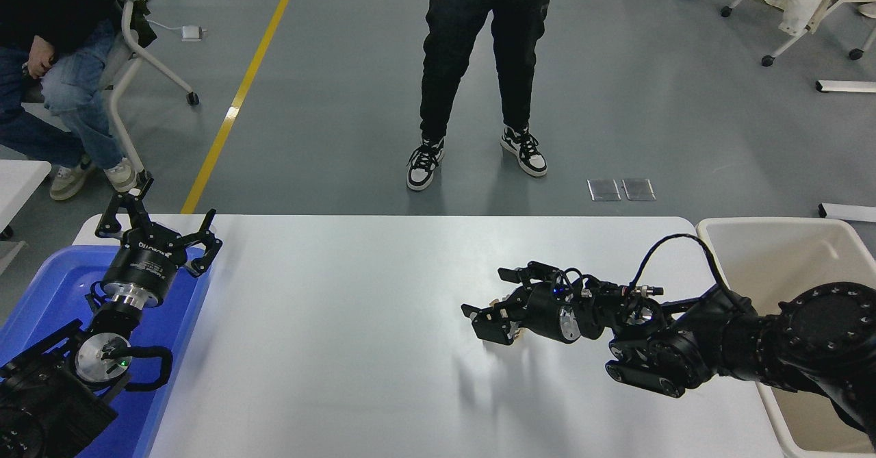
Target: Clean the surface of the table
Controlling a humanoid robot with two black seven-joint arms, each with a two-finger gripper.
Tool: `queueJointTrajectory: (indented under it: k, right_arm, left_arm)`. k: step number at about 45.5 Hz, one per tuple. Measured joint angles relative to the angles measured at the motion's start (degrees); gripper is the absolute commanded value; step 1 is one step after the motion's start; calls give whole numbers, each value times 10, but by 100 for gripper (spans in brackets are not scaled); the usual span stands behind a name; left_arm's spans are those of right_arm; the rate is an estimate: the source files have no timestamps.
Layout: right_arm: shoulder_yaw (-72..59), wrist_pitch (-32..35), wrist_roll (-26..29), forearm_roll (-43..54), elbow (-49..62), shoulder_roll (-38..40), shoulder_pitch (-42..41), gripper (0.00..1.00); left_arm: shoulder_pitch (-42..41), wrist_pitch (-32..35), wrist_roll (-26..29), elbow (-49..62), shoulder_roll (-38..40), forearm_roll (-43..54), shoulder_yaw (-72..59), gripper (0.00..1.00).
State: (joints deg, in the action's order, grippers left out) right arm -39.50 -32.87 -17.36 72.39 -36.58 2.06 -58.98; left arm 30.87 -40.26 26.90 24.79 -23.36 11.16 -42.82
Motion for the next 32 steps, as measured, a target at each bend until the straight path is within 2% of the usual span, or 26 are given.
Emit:
queueJointTrajectory:
  k: [32]
  right_arm:
    - [-27,-45,-27,0,103,-19,69,99]
  left_arm:
    - [0,0,0,0,0,0,0,100]
